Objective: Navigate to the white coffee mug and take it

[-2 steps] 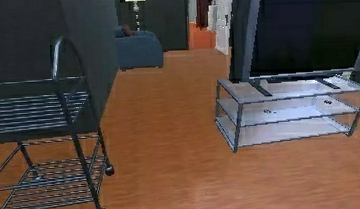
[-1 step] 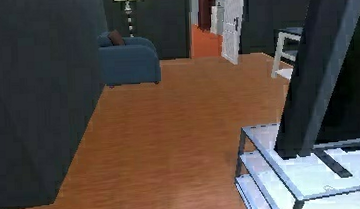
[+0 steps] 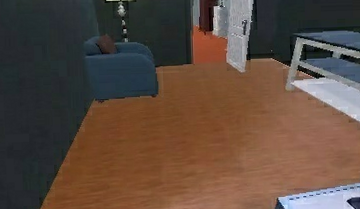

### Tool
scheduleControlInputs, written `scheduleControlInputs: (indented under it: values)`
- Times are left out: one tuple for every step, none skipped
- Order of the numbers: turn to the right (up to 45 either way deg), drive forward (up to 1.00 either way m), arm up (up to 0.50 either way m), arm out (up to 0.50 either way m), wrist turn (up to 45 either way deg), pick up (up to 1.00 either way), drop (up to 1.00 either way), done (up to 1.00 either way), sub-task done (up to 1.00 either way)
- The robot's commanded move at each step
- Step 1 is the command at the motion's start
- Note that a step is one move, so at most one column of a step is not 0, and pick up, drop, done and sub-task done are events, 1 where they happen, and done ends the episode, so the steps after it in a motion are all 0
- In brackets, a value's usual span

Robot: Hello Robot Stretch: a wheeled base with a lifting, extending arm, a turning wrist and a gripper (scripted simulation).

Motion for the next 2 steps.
scheduleControlInputs:
  values:
    - [0.0, 0.75, 0.0, 0.0, 0.0, 0.0, 0.0, 0.0, 0.0]
    - [12.0, 0.0, 0.0, 0.0, 0.0, 0.0, 0.0, 0.0, 0.0]
